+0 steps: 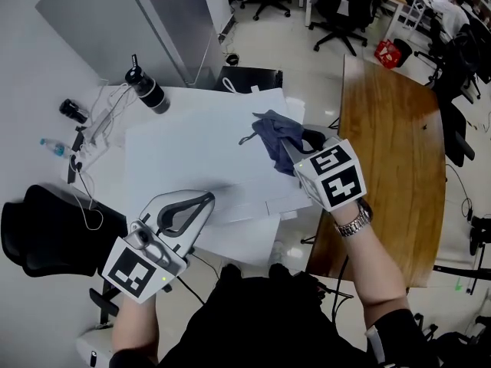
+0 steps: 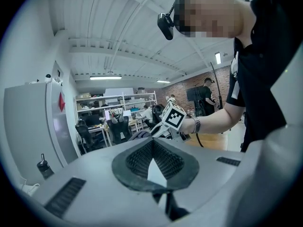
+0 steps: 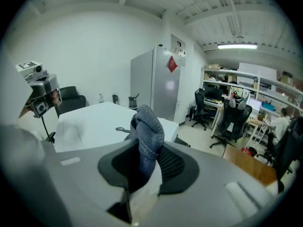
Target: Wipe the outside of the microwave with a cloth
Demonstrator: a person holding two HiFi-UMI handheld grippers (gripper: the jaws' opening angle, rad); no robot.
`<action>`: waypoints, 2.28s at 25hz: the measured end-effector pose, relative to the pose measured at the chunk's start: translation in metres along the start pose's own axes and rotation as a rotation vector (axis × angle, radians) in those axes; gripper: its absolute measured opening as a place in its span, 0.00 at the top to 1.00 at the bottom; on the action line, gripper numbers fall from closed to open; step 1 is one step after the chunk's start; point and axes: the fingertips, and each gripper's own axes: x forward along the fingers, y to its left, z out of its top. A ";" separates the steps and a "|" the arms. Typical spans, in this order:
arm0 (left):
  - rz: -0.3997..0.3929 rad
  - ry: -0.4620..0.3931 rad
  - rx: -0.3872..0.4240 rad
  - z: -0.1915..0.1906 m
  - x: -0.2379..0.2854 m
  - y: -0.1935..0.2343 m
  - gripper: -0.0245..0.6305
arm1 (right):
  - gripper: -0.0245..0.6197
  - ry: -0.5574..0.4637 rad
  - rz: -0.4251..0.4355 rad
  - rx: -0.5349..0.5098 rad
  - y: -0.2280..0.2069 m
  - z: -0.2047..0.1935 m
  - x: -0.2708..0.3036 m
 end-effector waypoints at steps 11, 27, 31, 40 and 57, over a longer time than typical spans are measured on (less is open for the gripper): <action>0.018 0.004 -0.020 0.007 0.022 -0.013 0.96 | 0.80 -0.090 -0.011 0.066 -0.034 -0.016 -0.010; 0.001 0.054 -0.023 0.000 0.041 -0.035 0.96 | 0.81 -0.164 0.012 0.243 -0.050 -0.078 0.018; 0.006 0.063 -0.026 -0.001 0.042 -0.036 0.96 | 0.81 -0.142 0.017 0.270 -0.050 -0.100 0.032; -0.003 0.078 -0.031 -0.008 0.048 -0.041 0.96 | 0.81 -0.093 0.013 0.308 -0.051 -0.145 0.065; 0.020 0.110 -0.044 -0.016 0.042 -0.044 0.96 | 0.81 0.069 -0.010 0.311 -0.052 -0.204 0.108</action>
